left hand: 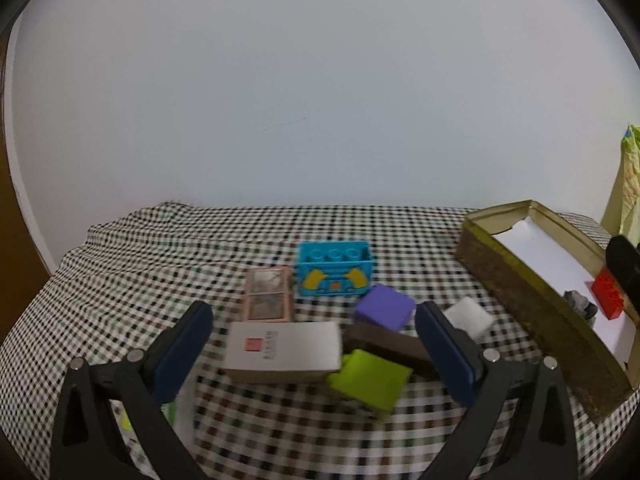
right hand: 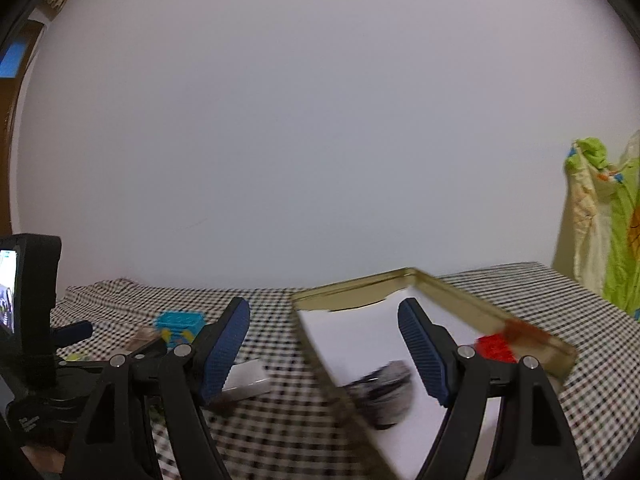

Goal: Organize rigid objects
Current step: 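Grasp the green toothpick case with the left gripper, then grasp the lime-green soccer-ball block with the right gripper while the left holds the case, then carry both items to the tray and set the lime block on the red brick, then lower the green toothpick case into the tray and open the left gripper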

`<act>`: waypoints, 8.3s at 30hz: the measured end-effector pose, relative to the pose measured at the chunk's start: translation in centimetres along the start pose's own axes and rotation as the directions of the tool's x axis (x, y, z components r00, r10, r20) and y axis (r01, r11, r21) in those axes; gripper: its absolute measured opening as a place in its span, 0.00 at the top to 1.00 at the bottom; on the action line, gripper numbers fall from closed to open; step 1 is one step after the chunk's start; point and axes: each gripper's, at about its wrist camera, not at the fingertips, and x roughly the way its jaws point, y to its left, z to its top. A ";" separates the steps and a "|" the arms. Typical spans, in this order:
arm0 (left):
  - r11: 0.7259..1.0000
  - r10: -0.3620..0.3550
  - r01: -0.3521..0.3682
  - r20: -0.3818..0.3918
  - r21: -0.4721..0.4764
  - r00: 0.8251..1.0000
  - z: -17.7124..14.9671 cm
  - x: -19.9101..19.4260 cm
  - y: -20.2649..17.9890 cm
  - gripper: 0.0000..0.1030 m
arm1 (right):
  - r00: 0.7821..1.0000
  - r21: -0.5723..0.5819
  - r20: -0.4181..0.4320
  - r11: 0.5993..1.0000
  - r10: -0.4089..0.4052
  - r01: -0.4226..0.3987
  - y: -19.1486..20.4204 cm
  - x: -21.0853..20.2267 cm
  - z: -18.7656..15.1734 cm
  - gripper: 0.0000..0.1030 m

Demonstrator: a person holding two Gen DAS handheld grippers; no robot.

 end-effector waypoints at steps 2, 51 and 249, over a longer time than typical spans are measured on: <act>1.000 0.011 -0.011 -0.014 -0.005 1.000 0.0 0.3 0.7 0.01 | 1.000 0.006 -0.012 1.000 0.017 -0.017 0.9 0.5 -0.1 0.24; 0.974 0.067 -0.114 -0.230 -0.197 0.971 -1.7 0.8 11.1 0.47 | 0.725 0.005 -0.571 0.885 0.384 -0.465 11.0 8.6 -4.9 0.24; 0.917 -0.317 0.297 0.037 0.266 0.948 -0.5 -4.7 -22.7 0.01 | 0.965 0.336 -0.234 0.921 -0.121 0.197 -21.4 6.8 -0.9 0.17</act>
